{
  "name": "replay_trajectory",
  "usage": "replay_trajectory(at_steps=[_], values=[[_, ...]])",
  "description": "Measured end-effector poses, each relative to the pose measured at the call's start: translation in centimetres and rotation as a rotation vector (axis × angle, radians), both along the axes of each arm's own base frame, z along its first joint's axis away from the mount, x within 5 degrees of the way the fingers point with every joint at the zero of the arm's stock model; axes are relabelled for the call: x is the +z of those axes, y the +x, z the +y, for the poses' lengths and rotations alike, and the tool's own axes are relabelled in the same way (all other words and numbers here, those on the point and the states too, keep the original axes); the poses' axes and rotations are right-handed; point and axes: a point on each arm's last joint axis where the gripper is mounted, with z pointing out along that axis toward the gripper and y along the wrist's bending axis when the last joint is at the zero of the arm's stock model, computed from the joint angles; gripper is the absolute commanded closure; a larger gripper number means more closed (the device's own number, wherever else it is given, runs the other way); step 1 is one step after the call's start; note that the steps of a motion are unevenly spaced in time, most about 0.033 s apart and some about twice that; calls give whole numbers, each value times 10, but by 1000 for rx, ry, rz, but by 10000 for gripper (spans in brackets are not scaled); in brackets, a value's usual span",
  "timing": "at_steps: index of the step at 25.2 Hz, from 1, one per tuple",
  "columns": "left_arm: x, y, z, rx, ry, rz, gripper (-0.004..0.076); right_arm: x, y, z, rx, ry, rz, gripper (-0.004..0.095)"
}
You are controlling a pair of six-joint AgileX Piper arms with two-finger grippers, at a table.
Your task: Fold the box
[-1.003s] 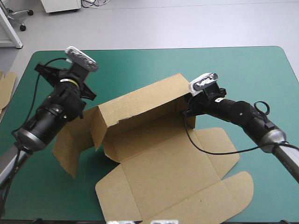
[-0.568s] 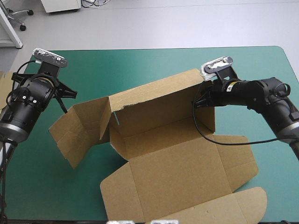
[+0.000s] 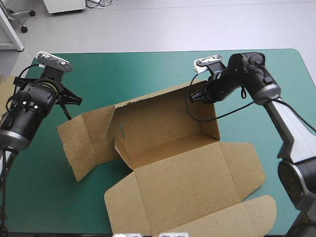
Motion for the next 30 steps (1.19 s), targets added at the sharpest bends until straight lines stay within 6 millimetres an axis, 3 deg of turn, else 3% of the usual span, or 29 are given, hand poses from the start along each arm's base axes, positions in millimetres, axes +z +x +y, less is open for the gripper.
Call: replay_trajectory(at_steps=[1, 7, 12, 15, 18, 21, 27, 30], values=[[0, 0, 0, 0, 0, 0, 730, -15, 12, 4, 0, -11, 32, 922], [1, 1, 0, -6, -1, -9, 730, -38, 39, 14, -25, 33, -5, 922], [1, 1, -1, -7, -2, -11, 730, -48, 50, 17, -30, 53, -54, 905], [0, 1, -1, -7, -11, -9, 730, -49, 50, 18, -13, 56, -64, 801], [0, 1, -2, -8, -21, -8, 730, -49, 50, 20, 10, 65, -71, 557], [0, 1, -2, -9, -28, -7, 730, -52, 51, 21, 21, 63, -73, 415], [0, 1, -3, -10, -39, -6, 730, -43, 51, 21, 33, 64, -79, 390], [0, 1, -3, -10, -43, -5, 730, -19, 50, 22, 46, 74, -97, 390]])
